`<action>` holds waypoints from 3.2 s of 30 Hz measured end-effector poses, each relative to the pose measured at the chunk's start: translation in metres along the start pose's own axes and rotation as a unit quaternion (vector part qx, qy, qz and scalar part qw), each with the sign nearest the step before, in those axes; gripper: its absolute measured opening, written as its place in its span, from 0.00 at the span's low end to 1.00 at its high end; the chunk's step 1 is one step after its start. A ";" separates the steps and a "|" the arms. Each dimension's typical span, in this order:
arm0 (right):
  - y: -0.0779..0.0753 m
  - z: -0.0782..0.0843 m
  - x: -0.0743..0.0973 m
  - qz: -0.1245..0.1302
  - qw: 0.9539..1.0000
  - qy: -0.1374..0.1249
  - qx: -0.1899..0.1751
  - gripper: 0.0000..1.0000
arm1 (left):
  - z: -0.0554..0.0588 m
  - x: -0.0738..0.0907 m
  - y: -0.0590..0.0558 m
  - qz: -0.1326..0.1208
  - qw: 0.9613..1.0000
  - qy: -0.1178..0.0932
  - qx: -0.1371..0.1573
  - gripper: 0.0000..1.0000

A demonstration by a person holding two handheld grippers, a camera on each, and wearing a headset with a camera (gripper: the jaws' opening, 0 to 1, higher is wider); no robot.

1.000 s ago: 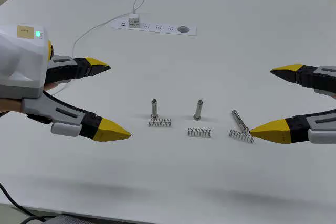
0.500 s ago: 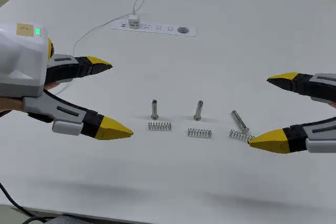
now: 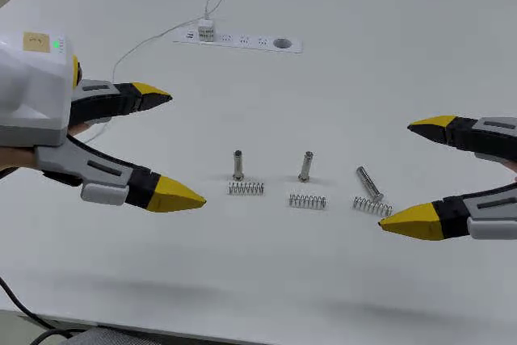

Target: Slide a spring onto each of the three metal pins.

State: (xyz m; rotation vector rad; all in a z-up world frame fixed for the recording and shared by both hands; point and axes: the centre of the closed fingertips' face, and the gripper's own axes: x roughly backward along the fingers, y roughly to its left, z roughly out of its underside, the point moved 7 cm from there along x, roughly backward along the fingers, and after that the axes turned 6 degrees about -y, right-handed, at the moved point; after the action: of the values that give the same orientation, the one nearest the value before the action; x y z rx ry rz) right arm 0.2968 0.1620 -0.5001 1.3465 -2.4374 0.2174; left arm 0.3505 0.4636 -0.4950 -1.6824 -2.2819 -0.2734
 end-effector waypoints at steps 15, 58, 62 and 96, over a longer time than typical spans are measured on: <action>-0.007 0.009 -0.004 0.017 1.000 0.005 -0.008 0.88 | 0.005 -0.005 -0.002 0.004 1.000 -0.003 0.010 0.99; -0.035 0.035 -0.015 0.072 0.995 0.020 -0.062 0.75 | 0.020 -0.018 0.004 0.003 0.999 -0.014 0.052 0.96; -0.038 0.037 -0.016 0.083 0.994 0.023 -0.062 0.73 | 0.021 -0.019 0.004 0.001 0.998 -0.017 0.055 0.96; -0.077 0.066 -0.052 0.162 0.980 0.069 -0.095 0.44 | 0.025 -0.010 0.012 -0.030 0.996 -0.035 0.080 0.95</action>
State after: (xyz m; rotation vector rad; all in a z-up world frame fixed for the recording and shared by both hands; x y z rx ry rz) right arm 0.3724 0.1426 -0.5828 0.8242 -2.4739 0.1477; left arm 0.3616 0.4659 -0.5227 -1.5703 -2.3391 -0.0423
